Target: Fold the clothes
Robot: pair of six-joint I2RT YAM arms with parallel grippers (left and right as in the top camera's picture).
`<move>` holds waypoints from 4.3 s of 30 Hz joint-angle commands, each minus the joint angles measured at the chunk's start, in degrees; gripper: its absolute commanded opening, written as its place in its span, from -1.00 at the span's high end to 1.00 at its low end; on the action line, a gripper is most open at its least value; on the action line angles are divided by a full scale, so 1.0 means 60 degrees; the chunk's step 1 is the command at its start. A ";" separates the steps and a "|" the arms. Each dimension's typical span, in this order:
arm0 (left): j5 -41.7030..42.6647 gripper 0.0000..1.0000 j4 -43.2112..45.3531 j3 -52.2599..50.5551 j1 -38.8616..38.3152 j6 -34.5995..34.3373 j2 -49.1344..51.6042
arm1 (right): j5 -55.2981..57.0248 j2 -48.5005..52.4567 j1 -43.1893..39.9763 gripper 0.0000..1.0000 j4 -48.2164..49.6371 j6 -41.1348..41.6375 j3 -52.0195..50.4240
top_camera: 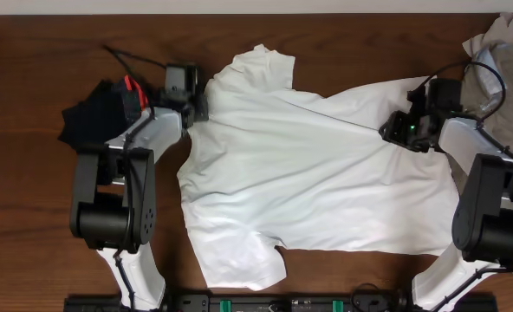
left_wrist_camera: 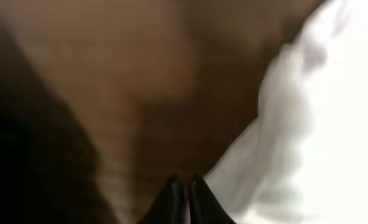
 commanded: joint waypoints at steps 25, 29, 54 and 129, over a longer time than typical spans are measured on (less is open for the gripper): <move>0.1621 0.76 -0.4302 0.2626 -0.0470 0.1173 -0.0076 | 0.2164 -0.0474 -0.2248 0.83 -0.0295 0.0506 -0.0095; 0.1617 0.75 -0.4306 0.2626 -0.0470 0.1384 0.0051 | -0.0044 -0.0488 -0.2812 0.85 0.0044 -0.0725 -0.0091; 0.1617 0.75 -0.4404 0.2626 -0.0470 0.1377 0.0798 | 0.1362 -0.0222 -0.5497 0.88 -0.0951 0.0375 0.0769; 0.0696 0.88 -0.3483 0.2561 -0.0546 0.1719 0.2310 | 0.1067 0.1628 -0.0215 0.86 -0.0925 0.1628 0.1107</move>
